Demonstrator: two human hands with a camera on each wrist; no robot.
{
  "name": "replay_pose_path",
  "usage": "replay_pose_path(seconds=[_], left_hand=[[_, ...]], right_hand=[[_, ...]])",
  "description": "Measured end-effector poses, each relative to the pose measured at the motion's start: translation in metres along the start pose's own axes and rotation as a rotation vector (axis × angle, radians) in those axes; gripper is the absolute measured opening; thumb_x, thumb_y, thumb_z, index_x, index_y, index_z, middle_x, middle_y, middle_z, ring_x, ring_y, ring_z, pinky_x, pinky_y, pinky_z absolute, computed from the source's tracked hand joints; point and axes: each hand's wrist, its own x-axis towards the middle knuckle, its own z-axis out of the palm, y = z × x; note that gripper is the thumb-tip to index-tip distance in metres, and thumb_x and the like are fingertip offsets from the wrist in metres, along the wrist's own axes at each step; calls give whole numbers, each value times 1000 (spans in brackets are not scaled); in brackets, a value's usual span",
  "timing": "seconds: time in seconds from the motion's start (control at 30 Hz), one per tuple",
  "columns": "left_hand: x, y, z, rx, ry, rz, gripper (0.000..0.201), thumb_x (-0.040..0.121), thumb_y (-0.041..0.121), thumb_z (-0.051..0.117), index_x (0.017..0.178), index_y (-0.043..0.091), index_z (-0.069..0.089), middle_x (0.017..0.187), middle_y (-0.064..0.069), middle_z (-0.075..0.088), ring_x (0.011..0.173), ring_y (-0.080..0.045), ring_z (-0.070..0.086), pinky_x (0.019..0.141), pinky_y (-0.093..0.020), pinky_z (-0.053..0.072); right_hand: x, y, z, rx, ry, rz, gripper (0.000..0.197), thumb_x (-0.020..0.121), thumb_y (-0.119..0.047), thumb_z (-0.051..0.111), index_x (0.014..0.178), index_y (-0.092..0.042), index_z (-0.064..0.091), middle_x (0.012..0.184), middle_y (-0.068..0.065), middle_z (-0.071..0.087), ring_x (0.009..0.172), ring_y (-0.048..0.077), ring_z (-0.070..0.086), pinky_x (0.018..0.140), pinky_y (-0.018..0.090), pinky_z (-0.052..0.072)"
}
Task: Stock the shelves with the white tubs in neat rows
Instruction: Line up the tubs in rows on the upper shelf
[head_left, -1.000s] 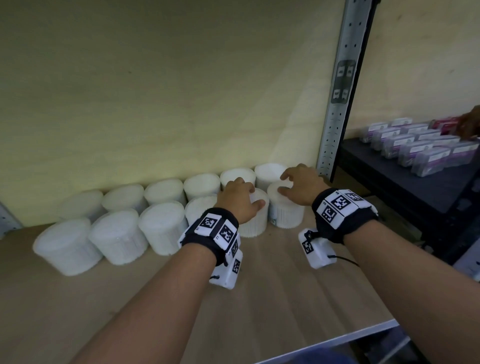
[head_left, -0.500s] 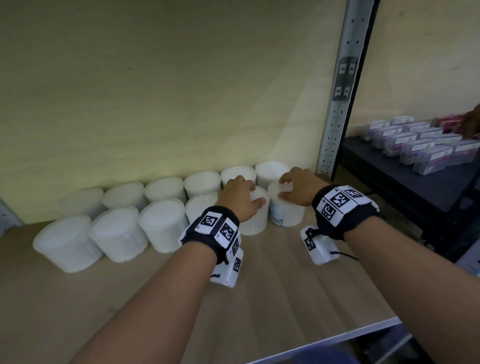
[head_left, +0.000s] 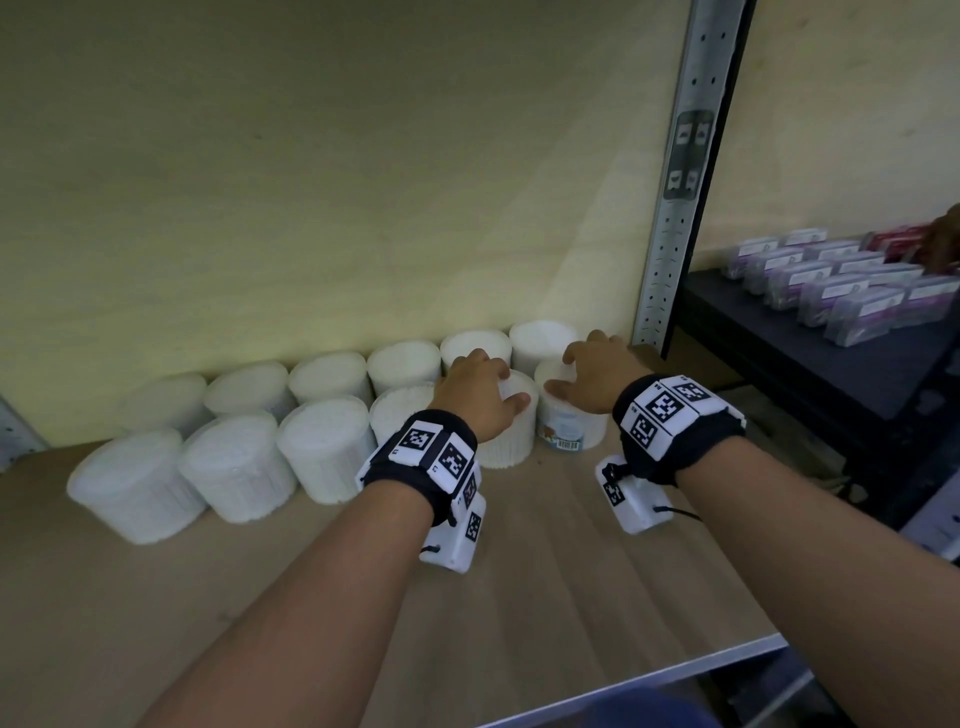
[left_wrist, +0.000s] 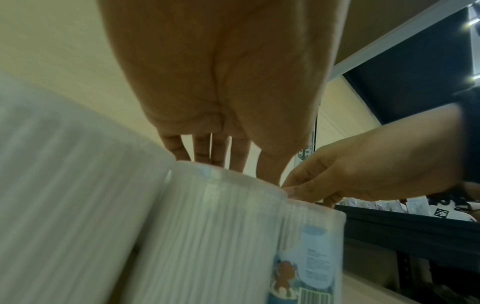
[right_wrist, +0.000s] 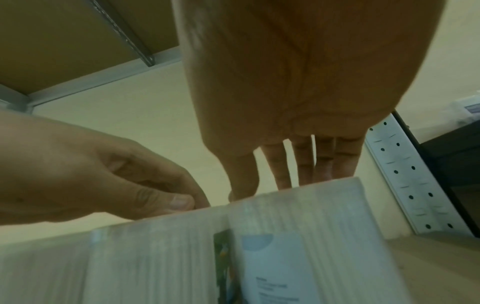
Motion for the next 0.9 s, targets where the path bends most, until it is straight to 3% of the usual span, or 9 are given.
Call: replay_pose_path(seconds=[0.23, 0.57, 0.73, 0.83, 0.9], left_hand=[[0, -1, 1, -12, 7, 0, 48, 89, 43, 58, 128, 14, 54, 130, -7, 47, 125, -26, 43, 103, -40, 40], [-1, 0, 1, -17, 10, -7, 48, 89, 43, 58, 128, 15, 53, 131, -6, 47, 125, -25, 43, 103, -39, 40], [-2, 0, 1, -14, 14, -8, 48, 90, 42, 57, 129, 14, 53, 132, -7, 47, 125, -25, 43, 103, -38, 39], [-2, 0, 1, -16, 15, -9, 48, 90, 42, 57, 129, 15, 53, 133, -6, 47, 126, -25, 42, 104, -39, 39], [-2, 0, 1, -18, 17, -8, 48, 90, 42, 57, 129, 15, 53, 133, -6, 47, 125, -25, 42, 104, -39, 38]], right_hand=[[2, -2, -1, -15, -10, -15, 56, 92, -46, 53, 134, -9, 49, 136, 14, 43, 129, 33, 38, 105, 41, 38], [0, 5, -8, 36, -103, -85, 51, 94, -33, 54, 142, -20, 42, 150, 4, 33, 139, 27, 29, 112, 37, 29], [-2, 8, -13, 136, -86, -156, 48, 90, -18, 59, 136, -22, 50, 145, 1, 45, 134, 21, 42, 107, 29, 35], [-3, 9, -15, 233, 45, -123, 45, 87, -28, 64, 131, -18, 54, 133, 4, 54, 125, 22, 49, 101, 27, 39], [-2, 9, -14, 178, 77, -74, 46, 89, -38, 60, 129, -15, 55, 133, 8, 52, 126, 26, 48, 105, 33, 39]])
